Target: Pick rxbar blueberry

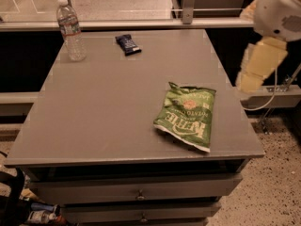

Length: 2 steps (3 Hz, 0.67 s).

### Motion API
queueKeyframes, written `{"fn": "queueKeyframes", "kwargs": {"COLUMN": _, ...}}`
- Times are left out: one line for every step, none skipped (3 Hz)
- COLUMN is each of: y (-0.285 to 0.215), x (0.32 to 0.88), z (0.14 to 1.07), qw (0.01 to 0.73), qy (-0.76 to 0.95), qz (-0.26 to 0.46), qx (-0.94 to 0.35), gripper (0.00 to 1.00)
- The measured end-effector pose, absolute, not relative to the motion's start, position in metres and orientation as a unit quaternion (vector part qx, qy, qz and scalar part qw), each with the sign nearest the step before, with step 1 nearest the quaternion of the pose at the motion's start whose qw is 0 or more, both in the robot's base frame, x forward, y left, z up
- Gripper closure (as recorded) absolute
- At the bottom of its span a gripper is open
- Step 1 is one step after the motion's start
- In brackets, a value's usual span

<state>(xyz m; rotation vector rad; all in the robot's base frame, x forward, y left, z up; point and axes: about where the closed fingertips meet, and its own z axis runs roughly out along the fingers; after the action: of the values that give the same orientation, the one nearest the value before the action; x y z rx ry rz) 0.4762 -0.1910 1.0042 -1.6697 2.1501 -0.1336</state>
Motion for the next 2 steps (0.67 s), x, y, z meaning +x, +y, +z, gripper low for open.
{"fn": "queueKeyframes", "kwargs": {"y": -0.159, "x": 0.511, "z": 1.01, "qw": 0.247, "qy": 0.799, "qz": -0.017, "qx": -0.548, "gripper": 0.0}}
{"fn": "queueKeyframes", "kwargs": {"y": -0.136, "x": 0.548, "z": 1.012, "qw": 0.333, "qy": 0.815, "qz": 0.03, "qx": -0.473, "gripper": 0.0}}
